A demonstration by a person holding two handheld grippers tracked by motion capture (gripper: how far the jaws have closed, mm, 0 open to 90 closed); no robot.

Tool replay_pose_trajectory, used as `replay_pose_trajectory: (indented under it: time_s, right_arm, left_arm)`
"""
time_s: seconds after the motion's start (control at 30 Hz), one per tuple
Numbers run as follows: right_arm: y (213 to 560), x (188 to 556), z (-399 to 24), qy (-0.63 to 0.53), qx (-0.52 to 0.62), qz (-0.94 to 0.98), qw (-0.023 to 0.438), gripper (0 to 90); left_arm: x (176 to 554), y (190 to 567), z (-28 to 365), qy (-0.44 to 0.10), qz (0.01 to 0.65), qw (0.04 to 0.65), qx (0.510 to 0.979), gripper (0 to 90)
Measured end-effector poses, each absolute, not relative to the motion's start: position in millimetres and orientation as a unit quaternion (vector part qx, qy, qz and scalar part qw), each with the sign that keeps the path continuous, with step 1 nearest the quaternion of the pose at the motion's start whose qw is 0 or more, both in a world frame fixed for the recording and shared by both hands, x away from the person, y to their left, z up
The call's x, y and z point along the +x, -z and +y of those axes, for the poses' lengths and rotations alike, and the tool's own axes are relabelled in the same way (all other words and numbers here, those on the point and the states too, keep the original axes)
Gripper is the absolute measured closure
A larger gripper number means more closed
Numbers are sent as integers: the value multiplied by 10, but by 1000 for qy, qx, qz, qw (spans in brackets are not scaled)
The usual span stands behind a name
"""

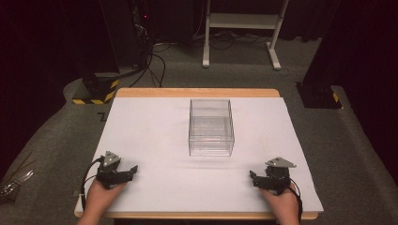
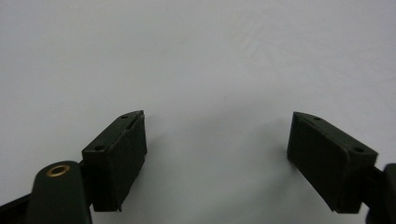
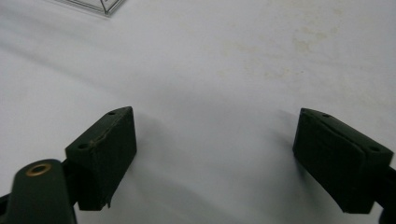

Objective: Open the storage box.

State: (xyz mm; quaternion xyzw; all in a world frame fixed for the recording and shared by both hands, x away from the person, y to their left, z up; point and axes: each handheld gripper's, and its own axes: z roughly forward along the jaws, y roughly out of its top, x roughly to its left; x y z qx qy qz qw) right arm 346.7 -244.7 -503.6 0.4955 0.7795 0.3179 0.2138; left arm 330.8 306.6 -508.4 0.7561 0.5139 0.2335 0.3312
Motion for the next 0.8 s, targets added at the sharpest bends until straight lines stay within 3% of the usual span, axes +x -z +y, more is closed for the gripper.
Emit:
replay_pose_trajectory:
  time_s: [0.07,0.8]
  right_arm:
    - [5023,3451,-2458,-321,494,779,215,209]
    - [4831,3333,-2151,-375,433,791,216,421]
  left_arm:
    - [3308,5084,3065,-232,515,332,756,199]
    - [3310,5084,3065,-232,514,331,756,198]
